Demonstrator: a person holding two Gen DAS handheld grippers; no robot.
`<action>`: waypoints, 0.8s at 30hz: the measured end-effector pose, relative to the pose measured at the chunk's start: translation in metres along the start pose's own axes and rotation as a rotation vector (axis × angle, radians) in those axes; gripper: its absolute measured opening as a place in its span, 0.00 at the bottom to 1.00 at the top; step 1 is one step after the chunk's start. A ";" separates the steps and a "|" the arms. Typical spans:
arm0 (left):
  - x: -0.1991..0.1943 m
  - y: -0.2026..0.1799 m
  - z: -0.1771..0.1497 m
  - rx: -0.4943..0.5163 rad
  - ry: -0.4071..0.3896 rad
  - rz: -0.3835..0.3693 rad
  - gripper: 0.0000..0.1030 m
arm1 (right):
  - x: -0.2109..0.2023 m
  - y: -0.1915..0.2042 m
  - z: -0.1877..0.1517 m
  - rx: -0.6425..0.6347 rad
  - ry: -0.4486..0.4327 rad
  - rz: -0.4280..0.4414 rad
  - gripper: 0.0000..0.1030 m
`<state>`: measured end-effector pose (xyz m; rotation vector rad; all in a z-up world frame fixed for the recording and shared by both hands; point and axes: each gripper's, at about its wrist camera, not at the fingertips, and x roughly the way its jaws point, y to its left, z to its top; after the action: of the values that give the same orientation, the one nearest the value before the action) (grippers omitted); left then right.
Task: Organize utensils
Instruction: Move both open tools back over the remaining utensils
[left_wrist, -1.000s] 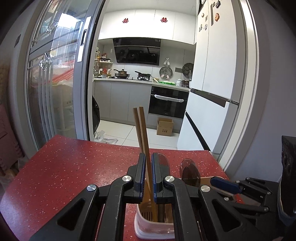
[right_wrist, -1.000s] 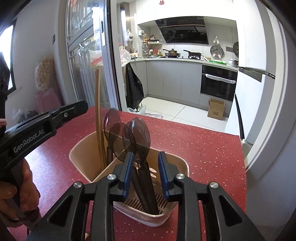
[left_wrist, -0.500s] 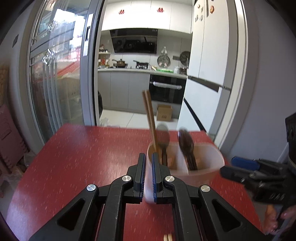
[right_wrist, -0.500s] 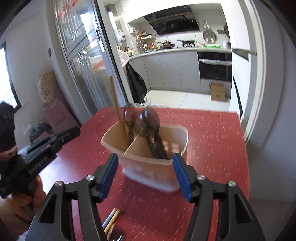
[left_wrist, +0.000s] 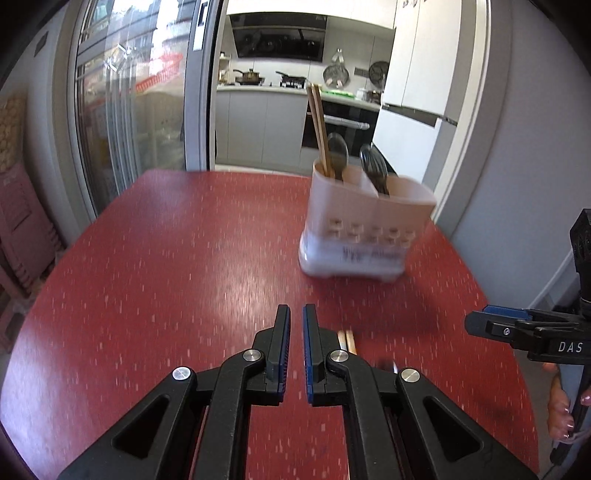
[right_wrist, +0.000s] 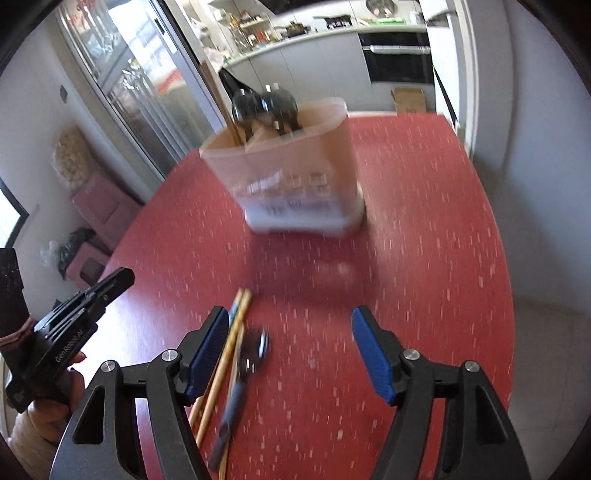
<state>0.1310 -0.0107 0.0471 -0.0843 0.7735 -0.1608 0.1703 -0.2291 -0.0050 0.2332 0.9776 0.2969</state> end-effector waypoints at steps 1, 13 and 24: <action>-0.002 0.000 -0.006 0.001 0.010 -0.001 0.34 | 0.000 0.000 -0.008 0.008 0.013 -0.001 0.71; -0.005 0.010 -0.057 -0.045 0.080 -0.010 1.00 | 0.006 0.007 -0.057 0.044 0.098 -0.029 0.74; 0.064 0.021 -0.074 -0.009 0.138 0.088 1.00 | 0.014 0.015 -0.077 0.068 0.158 -0.010 0.99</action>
<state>0.1261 -0.0026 -0.0522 -0.0474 0.9138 -0.0801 0.1112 -0.2057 -0.0530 0.2700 1.1458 0.2762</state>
